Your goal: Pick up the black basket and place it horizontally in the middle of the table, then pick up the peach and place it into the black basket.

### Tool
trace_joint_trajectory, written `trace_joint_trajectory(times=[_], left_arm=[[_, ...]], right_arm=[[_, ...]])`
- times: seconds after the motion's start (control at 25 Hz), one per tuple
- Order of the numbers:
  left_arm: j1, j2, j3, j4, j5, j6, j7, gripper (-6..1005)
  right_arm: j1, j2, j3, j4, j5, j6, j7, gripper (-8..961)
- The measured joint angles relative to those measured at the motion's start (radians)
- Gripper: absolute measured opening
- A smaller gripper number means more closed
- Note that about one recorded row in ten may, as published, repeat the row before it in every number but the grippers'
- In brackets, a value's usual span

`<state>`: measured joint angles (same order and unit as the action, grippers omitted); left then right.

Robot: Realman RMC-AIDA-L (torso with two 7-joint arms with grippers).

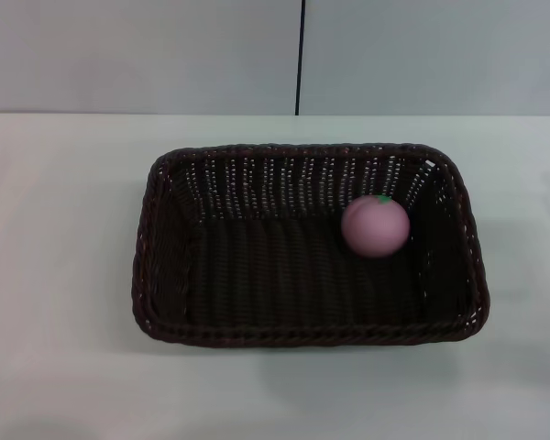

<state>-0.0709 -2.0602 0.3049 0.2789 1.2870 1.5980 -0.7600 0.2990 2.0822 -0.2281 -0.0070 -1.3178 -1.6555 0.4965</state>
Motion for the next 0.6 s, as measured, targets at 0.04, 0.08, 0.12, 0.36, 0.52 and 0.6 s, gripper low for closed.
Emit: trace_joint_trajectory(times=[0.04,0.08,0.12,0.36,0.52,0.6], left_arm=[[0.002,-0.001,-0.004,-0.013,0.0,0.004,0.005,748],[0.003,-0.001,-0.006,-0.026,0.0,0.01,0.01,748],[0.005,-0.001,-0.007,-0.042,0.0,0.018,0.016,748],[0.007,-0.002,-0.007,-0.09,0.001,0.053,0.073,748],[-0.004,-0.004,-0.01,-0.127,0.001,0.076,0.099,748],[-0.013,-0.005,-0.012,-0.144,0.0,0.092,0.102,748]], right_arm=[[0.009,0.0,0.038,0.052,0.001,0.018,-0.073,678],[0.015,0.001,0.054,0.07,0.001,0.032,-0.108,678],[0.02,0.002,0.064,0.083,0.001,0.046,-0.133,678],[0.055,-0.001,0.061,0.109,-0.004,0.084,-0.136,679],[0.072,-0.002,0.059,0.104,-0.005,0.117,-0.136,678],[0.076,-0.002,0.061,0.1,-0.005,0.129,-0.134,678]])
